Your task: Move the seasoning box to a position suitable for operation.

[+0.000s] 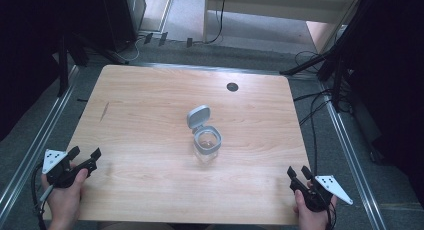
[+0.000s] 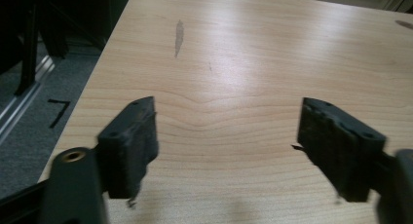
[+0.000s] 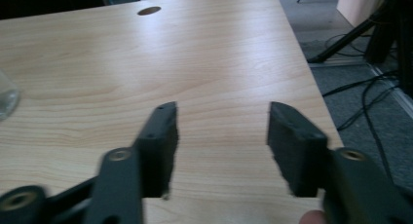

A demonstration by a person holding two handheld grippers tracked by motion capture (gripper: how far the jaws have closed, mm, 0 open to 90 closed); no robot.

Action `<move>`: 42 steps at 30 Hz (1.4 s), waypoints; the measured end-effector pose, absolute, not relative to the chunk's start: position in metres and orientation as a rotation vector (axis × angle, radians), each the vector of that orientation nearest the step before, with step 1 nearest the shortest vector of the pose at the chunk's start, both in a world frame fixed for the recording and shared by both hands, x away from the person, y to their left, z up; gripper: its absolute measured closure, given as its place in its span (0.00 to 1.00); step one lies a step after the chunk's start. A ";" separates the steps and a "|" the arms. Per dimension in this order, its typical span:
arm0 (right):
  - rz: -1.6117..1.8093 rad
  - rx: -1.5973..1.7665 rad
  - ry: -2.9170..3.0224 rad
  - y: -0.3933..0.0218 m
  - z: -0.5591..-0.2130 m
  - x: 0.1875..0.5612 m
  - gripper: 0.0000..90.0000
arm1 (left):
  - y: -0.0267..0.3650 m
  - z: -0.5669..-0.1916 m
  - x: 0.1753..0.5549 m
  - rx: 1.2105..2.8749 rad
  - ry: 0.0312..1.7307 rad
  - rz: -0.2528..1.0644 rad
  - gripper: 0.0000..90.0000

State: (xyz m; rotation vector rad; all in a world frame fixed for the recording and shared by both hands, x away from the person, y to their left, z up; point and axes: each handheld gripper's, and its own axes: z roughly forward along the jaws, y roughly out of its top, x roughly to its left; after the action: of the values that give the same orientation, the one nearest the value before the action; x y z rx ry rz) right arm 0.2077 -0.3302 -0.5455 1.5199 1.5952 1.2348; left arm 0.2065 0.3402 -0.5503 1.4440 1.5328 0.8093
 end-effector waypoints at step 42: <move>1.522 1.247 2.022 -0.161 -0.509 0.307 1.00 | 0.112 -0.500 0.270 1.774 1.093 0.372 1.00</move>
State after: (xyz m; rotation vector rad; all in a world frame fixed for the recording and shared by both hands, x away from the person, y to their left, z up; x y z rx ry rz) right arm 0.3071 -0.1613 -0.5087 1.2471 2.0217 1.5224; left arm 0.2704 0.1118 -0.5000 1.7741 1.0930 0.3719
